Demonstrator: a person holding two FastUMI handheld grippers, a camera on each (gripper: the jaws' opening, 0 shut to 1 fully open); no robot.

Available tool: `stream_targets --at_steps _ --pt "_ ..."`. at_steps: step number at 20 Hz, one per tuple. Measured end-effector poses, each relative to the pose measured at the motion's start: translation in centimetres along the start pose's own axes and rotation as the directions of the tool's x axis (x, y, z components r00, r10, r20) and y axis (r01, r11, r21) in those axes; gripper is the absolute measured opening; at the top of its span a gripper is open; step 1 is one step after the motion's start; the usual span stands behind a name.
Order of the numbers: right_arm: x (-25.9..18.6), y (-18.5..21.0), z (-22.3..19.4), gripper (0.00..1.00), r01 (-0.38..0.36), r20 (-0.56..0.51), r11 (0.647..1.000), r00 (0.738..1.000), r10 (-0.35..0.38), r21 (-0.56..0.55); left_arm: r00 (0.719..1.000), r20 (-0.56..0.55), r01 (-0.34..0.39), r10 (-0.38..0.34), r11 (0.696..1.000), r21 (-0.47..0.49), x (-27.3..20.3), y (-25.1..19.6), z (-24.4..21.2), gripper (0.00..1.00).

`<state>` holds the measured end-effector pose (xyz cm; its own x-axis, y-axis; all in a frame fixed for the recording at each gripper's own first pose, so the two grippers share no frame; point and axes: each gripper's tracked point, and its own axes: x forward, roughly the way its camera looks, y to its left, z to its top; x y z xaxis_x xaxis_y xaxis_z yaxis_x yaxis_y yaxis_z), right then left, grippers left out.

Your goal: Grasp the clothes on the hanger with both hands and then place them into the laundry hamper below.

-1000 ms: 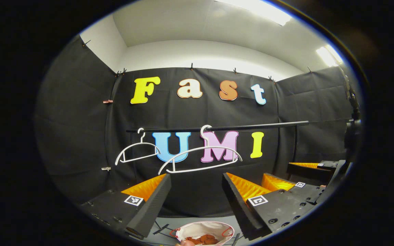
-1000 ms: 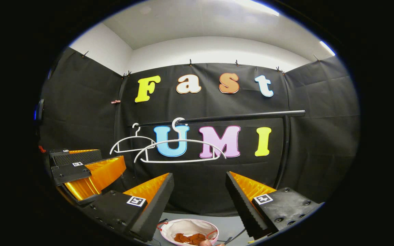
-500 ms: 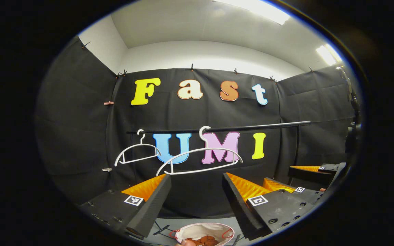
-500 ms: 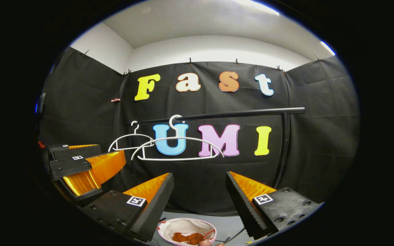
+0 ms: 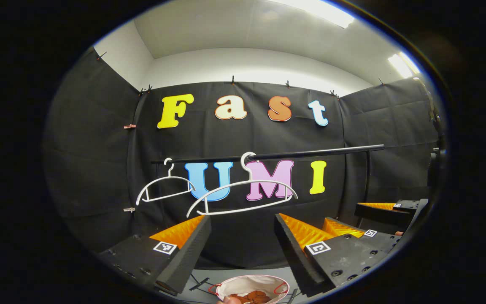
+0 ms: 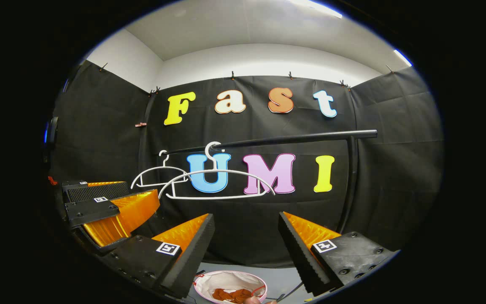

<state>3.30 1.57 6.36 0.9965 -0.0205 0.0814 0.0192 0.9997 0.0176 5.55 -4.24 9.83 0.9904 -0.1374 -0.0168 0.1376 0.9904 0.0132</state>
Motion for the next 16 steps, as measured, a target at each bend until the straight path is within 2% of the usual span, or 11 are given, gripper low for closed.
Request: stream_targets --at_steps 3,4,6,7,9,10,11,12,13,16 --pt "0.29 -0.22 -0.11 0.98 0.002 -0.001 1.0 1.0 -0.002 0.001 1.0 -0.004 0.002 -0.002 1.0 0.0 0.34 -0.15 -0.22 0.95" --pt "0.37 -0.23 -0.21 0.98 0.004 -0.003 1.0 1.0 -0.004 0.002 1.0 -0.003 0.005 -0.005 1.0 0.001 0.56 -0.21 -0.18 0.92" --pt "0.57 -0.33 -0.28 0.93 0.005 -0.004 1.0 1.0 -0.005 0.001 1.0 -0.004 0.008 -0.008 1.0 0.004 0.78 -0.35 -0.3 0.95" --pt "0.61 -0.4 -0.34 0.98 0.006 -0.004 1.0 1.0 -0.006 0.0 1.0 -0.005 0.007 -0.007 1.0 0.006 0.78 -0.36 -0.37 0.95" --pt "0.78 -0.38 -0.34 0.98 0.006 -0.003 1.0 1.0 -0.006 0.002 1.0 -0.007 0.009 -0.009 1.0 0.006 0.91 -0.35 -0.42 0.95" --pt "0.91 -0.3 -0.35 0.93 0.005 -0.003 1.0 1.0 -0.005 0.0 1.0 -0.007 0.009 -0.009 1.0 0.006 1.04 -0.28 -0.38 0.95" --pt "0.91 -0.31 -0.38 0.94 0.004 -0.003 1.0 1.0 -0.004 -0.001 1.0 -0.006 0.009 -0.009 1.0 0.006 0.87 -0.28 -0.32 0.99" --pt "0.9 -0.24 -0.38 0.98 0.003 -0.004 1.0 1.0 -0.003 -0.002 1.0 -0.008 0.009 -0.008 1.0 0.006 0.85 -0.24 -0.3 0.92" --pt "0.96 -0.25 -0.49 0.99 0.004 -0.006 1.0 1.0 -0.004 -0.004 1.0 -0.008 0.008 -0.008 1.0 0.006 0.86 -0.14 -0.37 0.95" --pt "0.93 -0.27 -0.49 0.98 0.002 -0.006 1.0 1.0 -0.002 -0.006 1.0 -0.012 0.005 -0.005 1.0 0.004 0.92 0.02 -0.5 0.95"
